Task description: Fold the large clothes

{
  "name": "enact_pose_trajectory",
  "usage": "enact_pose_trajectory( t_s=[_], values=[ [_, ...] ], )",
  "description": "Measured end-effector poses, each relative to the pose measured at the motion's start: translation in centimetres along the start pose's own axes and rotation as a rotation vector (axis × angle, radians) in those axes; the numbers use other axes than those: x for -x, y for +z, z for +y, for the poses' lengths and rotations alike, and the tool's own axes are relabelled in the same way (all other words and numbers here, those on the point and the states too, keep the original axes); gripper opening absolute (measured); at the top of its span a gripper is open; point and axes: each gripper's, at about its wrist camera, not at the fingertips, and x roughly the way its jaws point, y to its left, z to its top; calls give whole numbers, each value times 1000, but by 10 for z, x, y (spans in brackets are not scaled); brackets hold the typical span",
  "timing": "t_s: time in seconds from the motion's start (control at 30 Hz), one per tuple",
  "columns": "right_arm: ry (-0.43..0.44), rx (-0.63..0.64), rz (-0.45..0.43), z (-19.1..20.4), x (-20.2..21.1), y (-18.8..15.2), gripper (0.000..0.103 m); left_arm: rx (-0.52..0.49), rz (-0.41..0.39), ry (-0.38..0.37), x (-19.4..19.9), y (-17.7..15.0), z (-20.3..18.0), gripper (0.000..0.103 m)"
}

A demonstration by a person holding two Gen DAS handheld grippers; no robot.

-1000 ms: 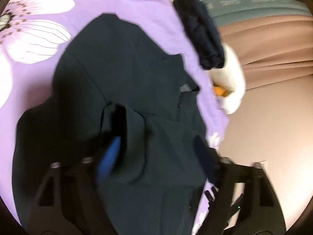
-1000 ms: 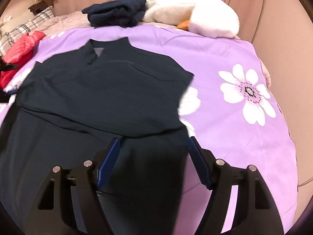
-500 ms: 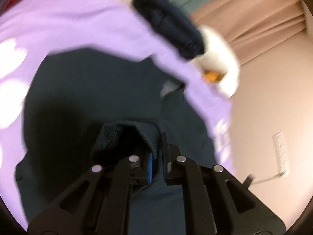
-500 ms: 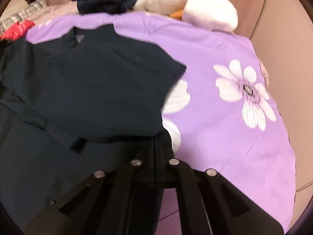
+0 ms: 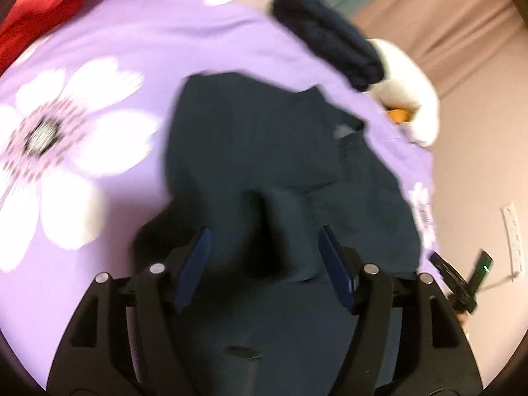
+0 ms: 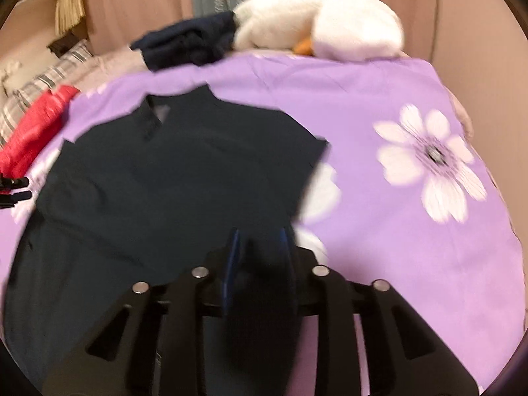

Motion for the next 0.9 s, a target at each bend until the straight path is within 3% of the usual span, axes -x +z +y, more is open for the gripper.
enact_pose_trajectory(
  t_s=[0.07, 0.17, 0.27, 0.33, 0.43, 0.6, 0.7, 0.83, 0.9],
  values=[
    [26, 4, -12, 19, -15, 19, 39, -66, -5, -8, -5, 4, -25, 70],
    [60, 10, -10, 47, -45, 45, 39, -195, 35, 13, -36, 2, -69, 70],
    [78, 16, 26, 64, -79, 63, 39, -277, 82, 54, -64, -7, -82, 70],
    [38, 49, 68, 69, -97, 63, 39, -316, 110, 114, -86, -16, -76, 70],
    [-151, 87, 150, 47, -127, 55, 39, -319, 138, 113, -94, -25, -54, 67],
    [-241, -78, 119, -11, -112, 54, 39, -263, 102, 126, -72, -14, -35, 68],
    [-265, -41, 53, -7, -85, 56, 42, -271, 37, 165, -43, -11, -30, 75],
    [-52, 37, -17, 35, -50, 51, 47, -291, 9, 110, -31, -14, -48, 79],
    [-4, 114, -9, 61, -49, 43, 47, -340, 24, 120, -43, -18, -65, 80]
  ],
)
